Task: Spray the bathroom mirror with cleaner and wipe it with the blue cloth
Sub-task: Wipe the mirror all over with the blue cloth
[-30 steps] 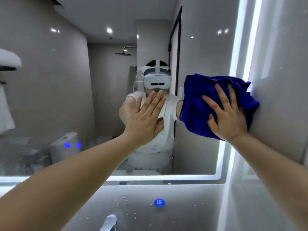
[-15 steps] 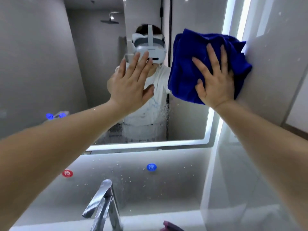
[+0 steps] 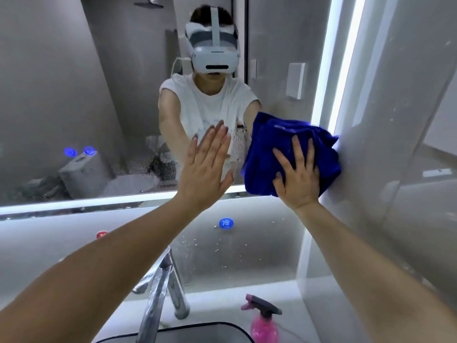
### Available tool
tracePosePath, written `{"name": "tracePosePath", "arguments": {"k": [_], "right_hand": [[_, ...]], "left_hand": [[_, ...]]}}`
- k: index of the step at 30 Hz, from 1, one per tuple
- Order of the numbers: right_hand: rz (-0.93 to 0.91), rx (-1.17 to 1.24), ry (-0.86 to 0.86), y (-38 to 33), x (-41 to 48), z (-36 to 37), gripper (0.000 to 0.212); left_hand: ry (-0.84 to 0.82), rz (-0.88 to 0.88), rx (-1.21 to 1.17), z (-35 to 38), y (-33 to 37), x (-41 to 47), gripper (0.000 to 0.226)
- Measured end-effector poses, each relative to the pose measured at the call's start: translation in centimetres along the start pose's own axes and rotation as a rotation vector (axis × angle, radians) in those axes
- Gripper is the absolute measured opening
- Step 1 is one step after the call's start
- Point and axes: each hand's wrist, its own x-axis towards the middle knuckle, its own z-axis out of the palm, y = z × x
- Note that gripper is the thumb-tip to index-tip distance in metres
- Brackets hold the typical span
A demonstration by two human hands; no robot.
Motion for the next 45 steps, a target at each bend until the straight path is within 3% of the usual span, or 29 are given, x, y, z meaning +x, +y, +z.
{"name": "tracePosePath", "arguments": {"k": [5, 20, 27, 31, 38, 45], "right_hand": [[0.020, -0.008, -0.050, -0.3, -1.1, 0.8, 0.056], [-0.030, -0.027, 0.133, -2.1, 1.0, 1.5, 0.058], [-0.084, -0.047, 0.137, -7.4, 3.4, 1.0, 0.058], [-0.093, -0.037, 0.158, -10.5, 4.0, 1.1, 0.058], [-0.153, -0.025, 0.123, -17.0, 5.2, 1.1, 0.059], [-0.224, 0.014, 0.083, -24.6, 6.5, 1.0, 0.058]], "left_hand": [[-0.012, -0.014, -0.004, 0.1, -1.6, -0.6, 0.066], [0.080, 0.089, -0.016, 1.3, -4.2, -1.4, 0.063], [0.043, 0.121, -0.074, -0.1, -5.3, -1.6, 0.059], [0.010, 0.052, -0.035, -1.8, -8.4, -2.7, 0.060], [0.123, -0.050, -0.004, -5.1, -14.4, -5.4, 0.067], [0.048, -0.155, 0.018, -7.2, -21.6, -10.3, 0.067]]}}
